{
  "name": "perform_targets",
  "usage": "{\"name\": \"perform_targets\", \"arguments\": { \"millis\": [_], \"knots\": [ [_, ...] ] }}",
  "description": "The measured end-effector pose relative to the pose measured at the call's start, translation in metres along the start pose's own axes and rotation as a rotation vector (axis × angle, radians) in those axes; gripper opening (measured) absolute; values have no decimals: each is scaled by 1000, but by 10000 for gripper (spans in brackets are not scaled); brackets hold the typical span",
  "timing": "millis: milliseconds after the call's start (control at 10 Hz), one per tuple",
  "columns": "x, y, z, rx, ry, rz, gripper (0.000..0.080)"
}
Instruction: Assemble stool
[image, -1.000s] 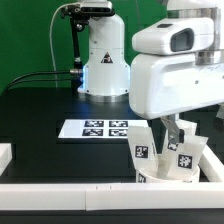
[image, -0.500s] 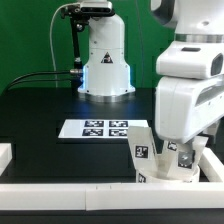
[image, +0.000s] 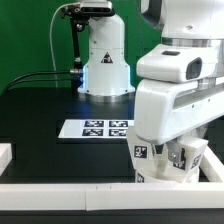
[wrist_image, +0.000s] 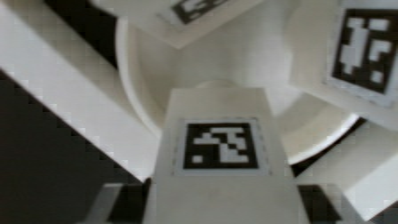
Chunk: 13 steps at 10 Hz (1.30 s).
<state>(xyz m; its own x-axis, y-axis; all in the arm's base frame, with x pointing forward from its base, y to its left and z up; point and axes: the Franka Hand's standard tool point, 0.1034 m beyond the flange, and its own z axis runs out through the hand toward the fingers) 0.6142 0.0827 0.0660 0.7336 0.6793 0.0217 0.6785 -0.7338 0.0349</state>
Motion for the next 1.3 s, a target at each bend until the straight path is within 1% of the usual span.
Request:
{"name": "perform_targets", "arguments": {
  "millis": [100,300,400,600,700,800,900,1200,1300],
  "knots": [
    [0,0,0,0,0,98,332],
    [2,2,-2,1,4,294,333],
    [3,3,-4,9,4,460,333],
    [4,1,-2,50,14,812,333],
    [2,3,-2,58,13,916,333],
    [0,5,-2,61,10,988,333],
    [-1,5,-1,60,8,1022,333],
    [-6,7,1,60,-7,1230,333],
    [-11,10,1,64,-25,1392,333]
  ]
}}
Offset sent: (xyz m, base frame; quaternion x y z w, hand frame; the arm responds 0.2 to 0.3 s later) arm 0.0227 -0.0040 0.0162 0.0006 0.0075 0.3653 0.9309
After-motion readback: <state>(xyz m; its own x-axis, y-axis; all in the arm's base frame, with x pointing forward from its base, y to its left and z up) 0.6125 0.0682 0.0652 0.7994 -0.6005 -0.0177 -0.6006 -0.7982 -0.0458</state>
